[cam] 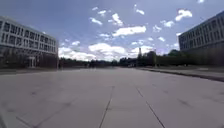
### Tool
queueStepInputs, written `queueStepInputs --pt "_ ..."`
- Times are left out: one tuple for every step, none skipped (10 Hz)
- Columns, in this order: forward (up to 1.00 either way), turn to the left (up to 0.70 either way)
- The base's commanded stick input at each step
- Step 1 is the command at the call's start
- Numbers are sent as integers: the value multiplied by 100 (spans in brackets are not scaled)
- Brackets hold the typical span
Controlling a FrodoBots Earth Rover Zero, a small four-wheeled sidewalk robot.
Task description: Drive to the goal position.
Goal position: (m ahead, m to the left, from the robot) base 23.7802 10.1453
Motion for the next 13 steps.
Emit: queueStepInputs --pt "70 3" --pt "70 5" --pt "70 6" --pt "70 6" --pt "70 5" --pt "70 5" --pt "70 4" --pt "70 4" --pt "70 4" --pt "70 3" --pt "70 4" --pt "70 3" --pt "70 3"
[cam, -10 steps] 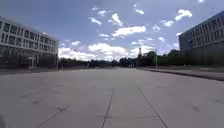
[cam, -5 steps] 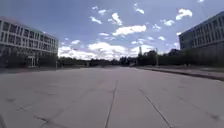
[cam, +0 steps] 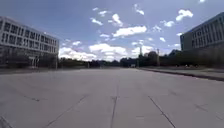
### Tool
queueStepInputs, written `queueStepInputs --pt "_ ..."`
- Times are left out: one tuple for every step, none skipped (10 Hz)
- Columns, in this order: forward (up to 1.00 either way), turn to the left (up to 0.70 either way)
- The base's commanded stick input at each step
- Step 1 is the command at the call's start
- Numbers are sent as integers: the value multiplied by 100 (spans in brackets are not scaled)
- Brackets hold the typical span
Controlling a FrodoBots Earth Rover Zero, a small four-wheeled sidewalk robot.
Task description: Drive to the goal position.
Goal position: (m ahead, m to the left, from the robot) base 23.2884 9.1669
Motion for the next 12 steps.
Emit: queueStepInputs --pt "70 2" --pt "70 3" --pt "70 4" --pt "70 4" --pt "70 3" --pt "70 1" --pt "70 1" --pt "70 4" --pt "70 3" --pt "70 3" --pt "70 4" --pt "70 3"
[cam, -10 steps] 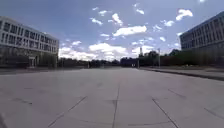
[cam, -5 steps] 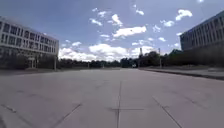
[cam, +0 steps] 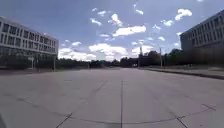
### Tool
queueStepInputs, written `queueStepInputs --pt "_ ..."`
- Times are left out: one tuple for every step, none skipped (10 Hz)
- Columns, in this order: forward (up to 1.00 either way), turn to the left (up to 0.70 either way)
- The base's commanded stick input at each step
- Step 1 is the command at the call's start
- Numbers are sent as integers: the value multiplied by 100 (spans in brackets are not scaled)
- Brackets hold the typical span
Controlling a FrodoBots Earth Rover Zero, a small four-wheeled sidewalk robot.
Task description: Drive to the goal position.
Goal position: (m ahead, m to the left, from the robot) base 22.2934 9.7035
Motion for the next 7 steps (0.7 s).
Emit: queueStepInputs --pt "70 3" --pt "70 5" --pt "70 4" --pt "70 0" --pt "70 2" --pt "70 0" --pt "70 4"
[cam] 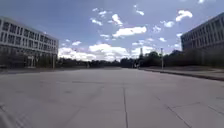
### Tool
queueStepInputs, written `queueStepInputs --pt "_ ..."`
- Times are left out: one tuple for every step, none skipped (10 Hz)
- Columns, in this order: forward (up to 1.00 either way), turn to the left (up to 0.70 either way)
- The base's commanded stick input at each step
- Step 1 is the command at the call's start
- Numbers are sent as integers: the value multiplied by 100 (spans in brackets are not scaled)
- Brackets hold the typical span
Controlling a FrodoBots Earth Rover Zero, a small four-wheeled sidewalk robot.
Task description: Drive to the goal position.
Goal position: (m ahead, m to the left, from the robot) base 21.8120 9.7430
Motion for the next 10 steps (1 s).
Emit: queueStepInputs --pt "70 3" --pt "70 2" --pt "70 3" --pt "70 1" --pt "70 0" --pt "70 3" --pt "70 3" --pt "70 2" --pt "70 7" --pt "70 5"
